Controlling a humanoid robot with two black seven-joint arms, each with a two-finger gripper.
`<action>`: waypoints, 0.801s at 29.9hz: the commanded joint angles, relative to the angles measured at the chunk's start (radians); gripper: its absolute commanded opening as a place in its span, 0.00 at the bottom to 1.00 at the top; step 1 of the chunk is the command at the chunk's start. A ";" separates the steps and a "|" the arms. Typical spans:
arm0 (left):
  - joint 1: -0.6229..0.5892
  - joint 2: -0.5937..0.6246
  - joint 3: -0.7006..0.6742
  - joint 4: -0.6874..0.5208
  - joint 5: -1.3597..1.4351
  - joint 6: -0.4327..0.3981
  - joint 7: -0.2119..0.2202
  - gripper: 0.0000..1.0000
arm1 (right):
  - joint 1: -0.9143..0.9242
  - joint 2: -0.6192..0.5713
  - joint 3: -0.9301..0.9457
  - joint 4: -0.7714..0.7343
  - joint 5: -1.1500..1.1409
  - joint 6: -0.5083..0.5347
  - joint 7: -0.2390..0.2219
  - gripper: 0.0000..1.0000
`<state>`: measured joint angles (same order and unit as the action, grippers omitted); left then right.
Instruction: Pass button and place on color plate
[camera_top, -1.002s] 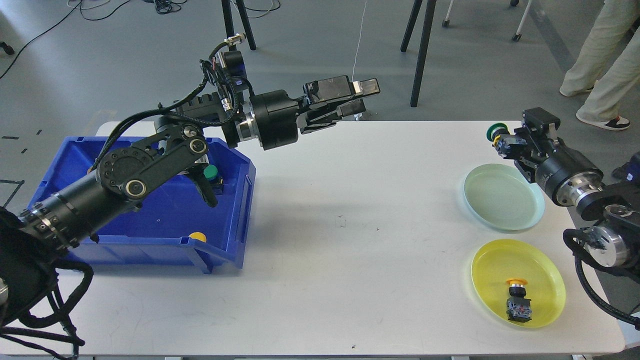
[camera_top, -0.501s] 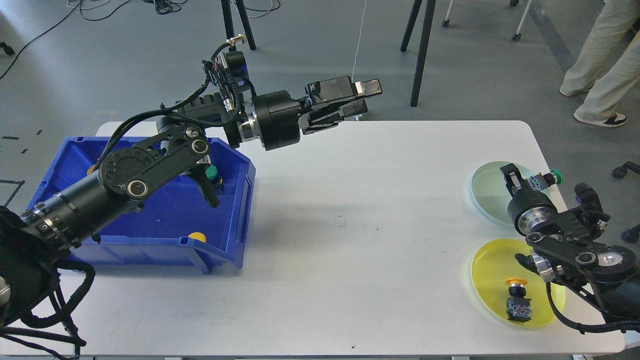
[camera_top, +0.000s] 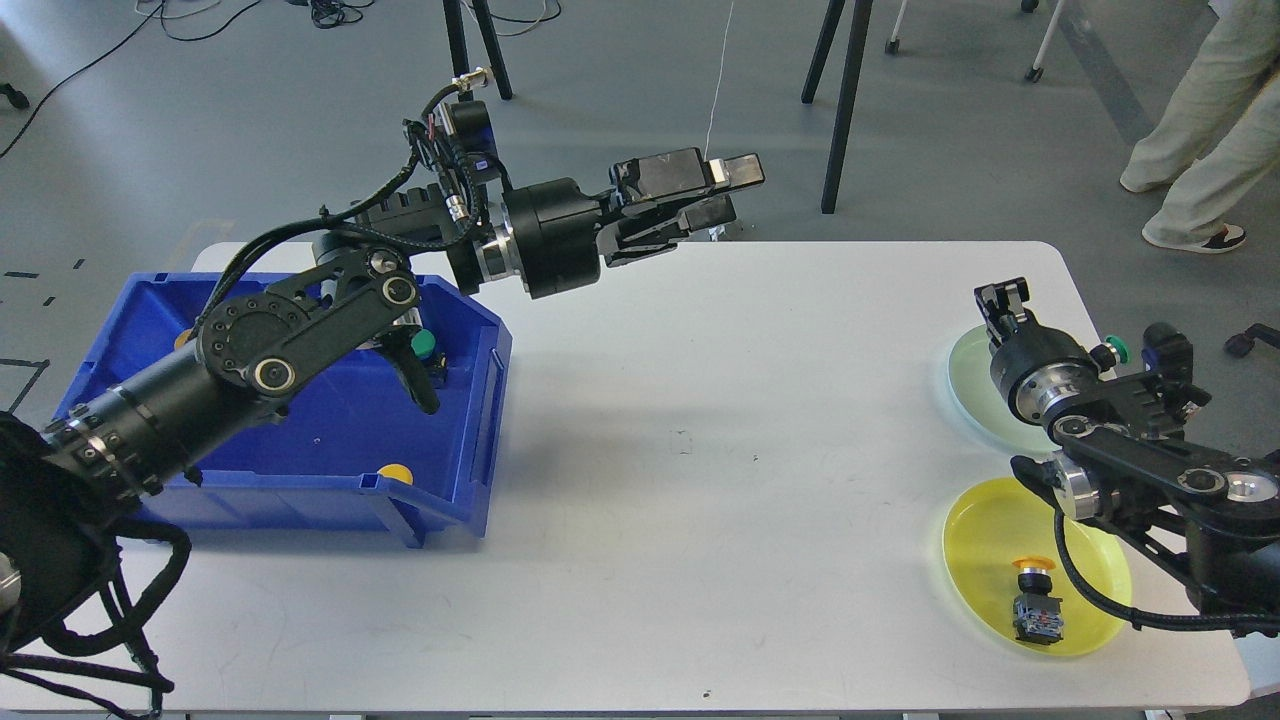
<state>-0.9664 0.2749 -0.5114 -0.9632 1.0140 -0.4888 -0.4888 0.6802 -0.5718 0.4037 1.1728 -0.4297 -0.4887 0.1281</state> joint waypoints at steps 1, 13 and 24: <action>0.005 0.049 -0.053 0.102 -0.223 0.000 0.000 0.84 | 0.012 -0.052 0.085 0.132 0.126 0.000 0.008 0.48; 0.066 0.214 -0.059 0.464 -0.669 0.000 0.000 0.92 | 0.122 -0.030 0.187 0.260 0.455 0.448 0.028 0.99; 0.115 0.196 -0.062 0.506 -0.710 0.000 0.000 0.94 | 0.081 0.043 0.227 0.151 0.537 0.742 0.053 0.98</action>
